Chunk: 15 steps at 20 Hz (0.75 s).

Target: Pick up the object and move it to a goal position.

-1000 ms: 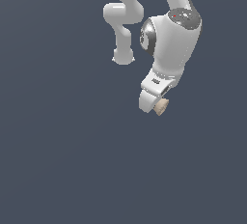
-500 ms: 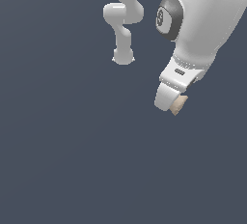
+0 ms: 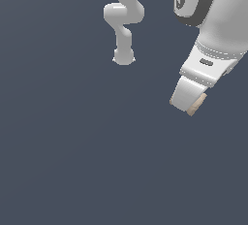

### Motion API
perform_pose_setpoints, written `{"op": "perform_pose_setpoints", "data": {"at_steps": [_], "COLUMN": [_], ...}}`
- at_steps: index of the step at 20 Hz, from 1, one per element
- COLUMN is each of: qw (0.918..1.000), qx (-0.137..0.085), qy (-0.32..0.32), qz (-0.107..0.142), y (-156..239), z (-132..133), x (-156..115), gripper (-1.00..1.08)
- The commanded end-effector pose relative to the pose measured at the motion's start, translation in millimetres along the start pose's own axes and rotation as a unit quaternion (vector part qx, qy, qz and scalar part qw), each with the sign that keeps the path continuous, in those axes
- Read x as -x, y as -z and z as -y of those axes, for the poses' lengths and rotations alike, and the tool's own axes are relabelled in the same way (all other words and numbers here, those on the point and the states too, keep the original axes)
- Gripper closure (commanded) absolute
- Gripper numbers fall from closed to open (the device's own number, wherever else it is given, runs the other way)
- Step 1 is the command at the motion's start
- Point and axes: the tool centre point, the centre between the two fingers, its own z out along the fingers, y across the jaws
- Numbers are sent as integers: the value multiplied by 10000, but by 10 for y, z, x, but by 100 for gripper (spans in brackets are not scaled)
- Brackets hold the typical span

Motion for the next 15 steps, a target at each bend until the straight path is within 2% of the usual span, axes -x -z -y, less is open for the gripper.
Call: {"op": "perform_pose_setpoints", "data": {"at_steps": [1,15], "qw": [10000,10000], "qx": [0,1], "qy": [-2,1], "qz": [2,3], "y": [73,219], "z": [-8,-25], "x": [-62,-199], "gripper": [108,108]}}
